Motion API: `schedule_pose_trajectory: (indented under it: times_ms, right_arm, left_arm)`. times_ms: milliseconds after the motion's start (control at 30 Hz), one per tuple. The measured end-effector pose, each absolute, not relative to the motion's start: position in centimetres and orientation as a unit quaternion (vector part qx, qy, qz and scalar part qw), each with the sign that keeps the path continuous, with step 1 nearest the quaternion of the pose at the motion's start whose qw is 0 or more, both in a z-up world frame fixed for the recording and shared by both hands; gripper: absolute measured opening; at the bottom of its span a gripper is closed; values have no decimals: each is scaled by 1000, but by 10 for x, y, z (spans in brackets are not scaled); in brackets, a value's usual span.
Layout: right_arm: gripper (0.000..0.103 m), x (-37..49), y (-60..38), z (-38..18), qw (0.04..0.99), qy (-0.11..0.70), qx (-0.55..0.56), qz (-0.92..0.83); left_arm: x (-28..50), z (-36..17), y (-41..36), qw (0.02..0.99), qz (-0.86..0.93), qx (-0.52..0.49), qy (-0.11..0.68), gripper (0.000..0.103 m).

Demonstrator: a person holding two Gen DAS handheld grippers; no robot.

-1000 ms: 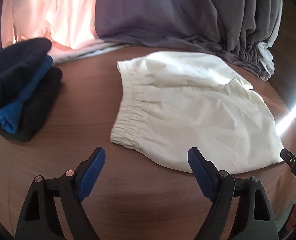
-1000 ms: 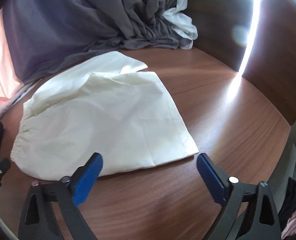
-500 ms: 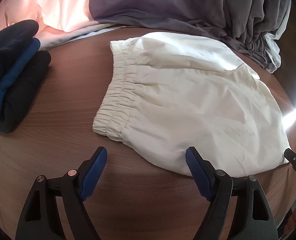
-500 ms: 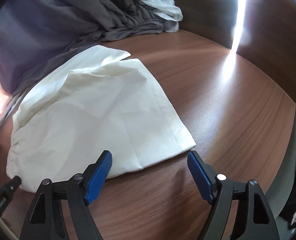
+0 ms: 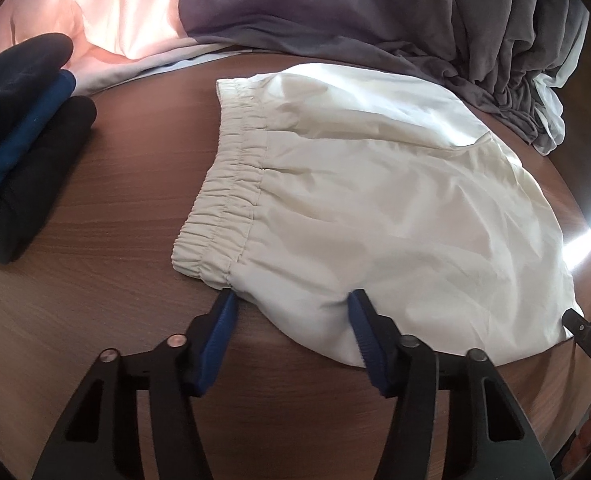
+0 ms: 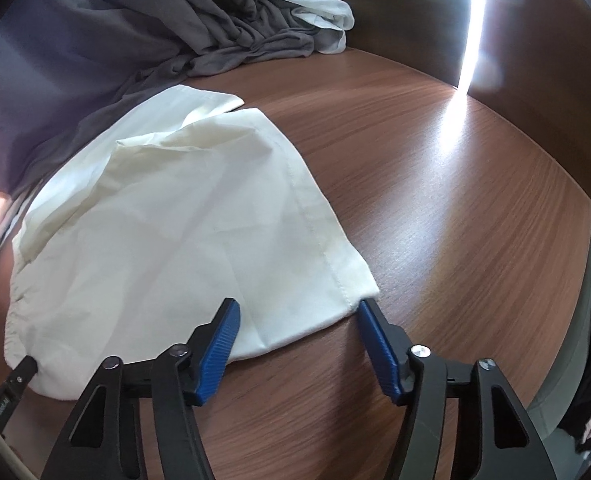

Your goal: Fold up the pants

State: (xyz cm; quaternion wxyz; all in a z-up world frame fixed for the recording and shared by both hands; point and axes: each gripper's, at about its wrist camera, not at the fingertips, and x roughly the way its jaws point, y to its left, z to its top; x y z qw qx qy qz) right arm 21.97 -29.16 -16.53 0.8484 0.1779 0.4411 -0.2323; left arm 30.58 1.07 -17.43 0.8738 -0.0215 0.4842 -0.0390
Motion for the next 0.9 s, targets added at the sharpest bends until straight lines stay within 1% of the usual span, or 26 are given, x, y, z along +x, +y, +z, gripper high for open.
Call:
schedule_pose_trajectory:
  times_ms: [33, 67, 100, 133, 167, 233, 300, 333, 367, 433, 500, 567, 733, 900]
  right_arm:
    - [58, 219, -293, -165, 848, 440, 179, -233]
    - [55, 219, -294, -165, 848, 440, 180, -233]
    - [49, 219, -295, -165, 848, 439, 180, -235]
    - [46, 218, -296, -165, 848, 439, 178, -237]
    - [41, 218, -297, -165, 848, 438, 177, -238]
    - [36, 219, -300, -165, 849, 438, 175, -238]
    - [23, 220, -303, -164, 849, 438, 175, -240]
    - [20, 221, -305, -164, 848, 437, 175, -242]
    - [14, 221, -306, -164, 849, 437, 174, -242]
    - [12, 220, -308, -162, 852, 434, 169, -240]
    - [8, 220, -307, -159, 855, 431, 165, -238]
    - [7, 219, -305, -153, 860, 425, 158, -235]
    - [6, 217, -301, -136, 874, 406, 150, -221]
    - [5, 217, -299, -117, 885, 389, 150, -206]
  left_arm:
    - [306, -174, 10, 875, -39, -23, 482, 47]
    - [306, -174, 10, 875, -41, -24, 481, 44]
    - [305, -174, 9, 875, -43, -24, 481, 36]
    - [305, -174, 8, 875, -46, -25, 481, 32]
    - [305, -174, 6, 875, -44, -23, 481, 31]
    - [304, -173, 5, 876, -46, -24, 480, 24]
    - [303, -173, 2, 876, -48, -23, 480, 21]
    - [302, -172, 0, 877, -48, -19, 478, 18]
    - [302, -171, -1, 877, -49, -17, 477, 17]
    - [302, -169, -2, 879, -49, -17, 473, 11]
    - [301, -165, -2, 883, -49, -18, 467, 8]
    - [300, -162, -1, 885, -50, -21, 462, 6]
    - [297, -152, 0, 892, -51, -25, 449, 3]
    - [295, -139, 1, 899, -52, -32, 434, 3]
